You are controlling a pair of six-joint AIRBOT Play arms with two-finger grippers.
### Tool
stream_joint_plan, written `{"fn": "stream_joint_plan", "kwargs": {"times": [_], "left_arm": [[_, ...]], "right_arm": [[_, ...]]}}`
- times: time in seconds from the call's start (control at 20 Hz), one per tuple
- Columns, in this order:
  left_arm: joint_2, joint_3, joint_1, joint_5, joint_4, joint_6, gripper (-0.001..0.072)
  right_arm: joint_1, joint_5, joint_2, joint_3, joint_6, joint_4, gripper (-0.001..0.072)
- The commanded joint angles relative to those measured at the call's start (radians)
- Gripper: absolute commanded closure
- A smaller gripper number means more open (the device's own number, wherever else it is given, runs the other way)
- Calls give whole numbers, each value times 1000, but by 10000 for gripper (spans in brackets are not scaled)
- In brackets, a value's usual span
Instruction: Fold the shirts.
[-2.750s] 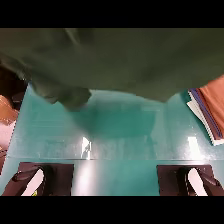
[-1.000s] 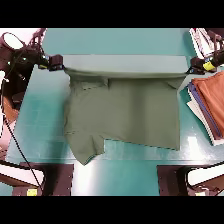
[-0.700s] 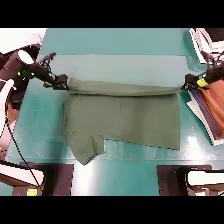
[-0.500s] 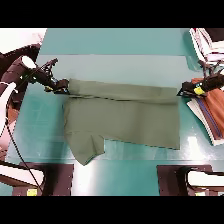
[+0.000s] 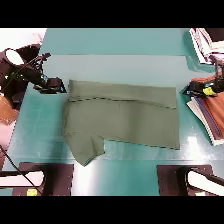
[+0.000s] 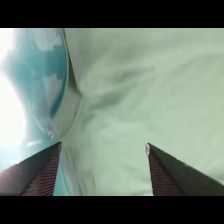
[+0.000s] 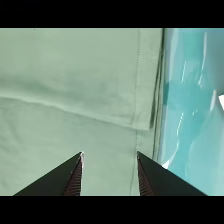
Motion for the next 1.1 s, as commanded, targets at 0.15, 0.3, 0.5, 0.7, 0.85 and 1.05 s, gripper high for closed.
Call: {"fn": "stream_joint_plan", "kwargs": {"times": [0.15,0.3,0.5,0.7,0.85,1.05], "left_arm": [[226,-334,0,3,39,-55,106],[395,-638,0,34,29,-90,106],[562,-882,0,87,3,-162,105],[595,-966,0,174,-169,-150,106],[591,-1022,0,215,-203,-150,106],[591,-1044,0,287,-254,-149,108]], "right_arm": [[-1,50,153,-2,-1,0,323],[-1,47,186,-2,-1,0,323],[-1,38,183,-2,-1,0,324],[-1,22,182,-2,-2,0,324],[-1,22,182,-2,-1,0,324],[0,24,182,-2,-1,1,324]]}}
